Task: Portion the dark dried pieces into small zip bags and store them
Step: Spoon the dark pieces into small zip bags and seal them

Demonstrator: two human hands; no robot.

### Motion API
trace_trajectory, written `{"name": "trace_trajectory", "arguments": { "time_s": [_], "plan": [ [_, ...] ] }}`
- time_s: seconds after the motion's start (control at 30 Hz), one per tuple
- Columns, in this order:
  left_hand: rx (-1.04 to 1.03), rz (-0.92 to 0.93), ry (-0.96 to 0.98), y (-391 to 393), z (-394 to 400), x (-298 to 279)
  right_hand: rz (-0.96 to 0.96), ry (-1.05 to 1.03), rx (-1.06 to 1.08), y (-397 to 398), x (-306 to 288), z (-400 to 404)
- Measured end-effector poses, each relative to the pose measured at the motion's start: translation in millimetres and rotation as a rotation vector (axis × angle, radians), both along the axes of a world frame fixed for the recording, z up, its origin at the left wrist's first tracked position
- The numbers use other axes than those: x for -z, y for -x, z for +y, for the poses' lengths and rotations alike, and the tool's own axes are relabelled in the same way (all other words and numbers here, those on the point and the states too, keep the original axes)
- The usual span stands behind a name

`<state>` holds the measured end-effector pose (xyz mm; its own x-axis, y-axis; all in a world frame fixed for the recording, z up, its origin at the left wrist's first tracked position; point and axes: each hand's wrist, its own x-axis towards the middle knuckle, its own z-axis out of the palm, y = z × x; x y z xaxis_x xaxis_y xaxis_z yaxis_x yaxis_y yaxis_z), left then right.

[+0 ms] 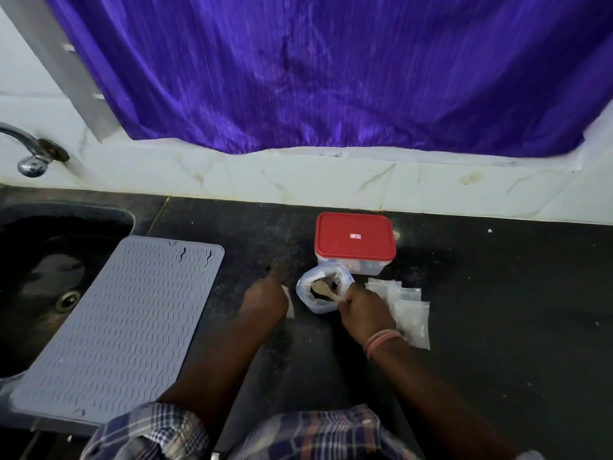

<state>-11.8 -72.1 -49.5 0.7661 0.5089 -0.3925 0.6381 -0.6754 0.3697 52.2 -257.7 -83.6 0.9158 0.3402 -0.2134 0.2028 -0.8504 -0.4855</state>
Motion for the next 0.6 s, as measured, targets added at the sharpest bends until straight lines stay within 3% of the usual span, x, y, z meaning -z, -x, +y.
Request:
{"name": "trace_trajectory", "arguments": {
  "time_s": [0.23,0.47,0.6],
  "plan": [
    [0.020,-0.026,0.184,2,-2,13,-0.091,-0.070,0.029,-5,-2,0],
    [-0.283,-0.146,0.340,-4,-14,23,-0.218,-0.074,0.013,-11,-3,-6],
    [-0.276,-0.094,0.402,-13,-22,27,-0.175,-0.126,0.034,-6,-1,-2]
  ]
}}
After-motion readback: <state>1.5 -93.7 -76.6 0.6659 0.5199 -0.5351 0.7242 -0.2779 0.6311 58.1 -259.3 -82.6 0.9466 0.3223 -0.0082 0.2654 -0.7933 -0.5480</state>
